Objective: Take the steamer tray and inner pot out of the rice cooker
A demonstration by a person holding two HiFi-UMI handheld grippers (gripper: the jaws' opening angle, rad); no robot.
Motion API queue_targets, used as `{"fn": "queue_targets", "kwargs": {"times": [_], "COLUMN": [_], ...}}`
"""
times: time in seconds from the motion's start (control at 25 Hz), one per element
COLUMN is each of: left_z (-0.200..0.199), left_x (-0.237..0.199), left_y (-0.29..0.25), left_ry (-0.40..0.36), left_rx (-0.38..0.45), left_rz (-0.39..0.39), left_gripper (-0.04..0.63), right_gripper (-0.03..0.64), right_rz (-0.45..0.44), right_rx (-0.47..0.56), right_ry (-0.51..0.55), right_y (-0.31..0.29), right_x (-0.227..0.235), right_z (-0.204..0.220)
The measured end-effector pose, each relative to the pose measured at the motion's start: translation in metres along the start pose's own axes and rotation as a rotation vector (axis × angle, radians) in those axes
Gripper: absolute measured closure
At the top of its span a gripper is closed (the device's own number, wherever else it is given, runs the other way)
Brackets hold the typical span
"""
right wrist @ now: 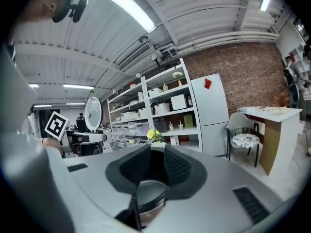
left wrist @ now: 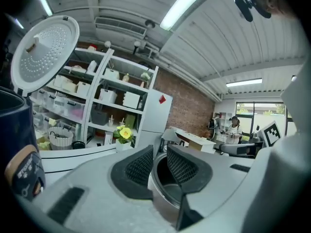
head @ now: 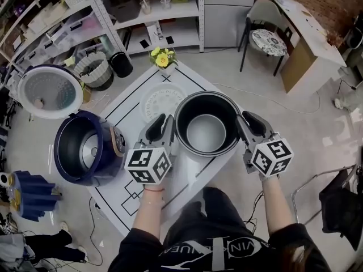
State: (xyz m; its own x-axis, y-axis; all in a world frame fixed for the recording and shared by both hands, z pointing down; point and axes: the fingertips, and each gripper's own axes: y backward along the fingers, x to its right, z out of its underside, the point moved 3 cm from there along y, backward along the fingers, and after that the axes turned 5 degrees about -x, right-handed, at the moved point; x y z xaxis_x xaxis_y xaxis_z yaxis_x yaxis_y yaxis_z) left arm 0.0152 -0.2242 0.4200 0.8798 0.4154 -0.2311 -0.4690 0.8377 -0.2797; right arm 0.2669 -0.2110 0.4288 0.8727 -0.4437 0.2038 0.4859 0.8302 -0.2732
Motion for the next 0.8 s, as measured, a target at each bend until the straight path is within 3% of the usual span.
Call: {"fn": "queue_targets", "kwargs": {"times": [0.4, 0.8], "left_z": [-0.042, -0.071], "left_x": [-0.001, -0.005], "left_y": [0.04, 0.07], "left_ry": [-0.056, -0.045], "left_rx": [0.112, 0.196], "left_rz": [-0.038, -0.073], "left_gripper": [0.562, 0.577], "right_gripper": [0.592, 0.617], "right_rz": [-0.067, -0.147], "right_rx": [0.087, 0.113], "right_ry": [0.051, 0.058], "right_y": [0.016, 0.022], "right_x": [-0.024, -0.04], "right_z": [-0.04, -0.058]}}
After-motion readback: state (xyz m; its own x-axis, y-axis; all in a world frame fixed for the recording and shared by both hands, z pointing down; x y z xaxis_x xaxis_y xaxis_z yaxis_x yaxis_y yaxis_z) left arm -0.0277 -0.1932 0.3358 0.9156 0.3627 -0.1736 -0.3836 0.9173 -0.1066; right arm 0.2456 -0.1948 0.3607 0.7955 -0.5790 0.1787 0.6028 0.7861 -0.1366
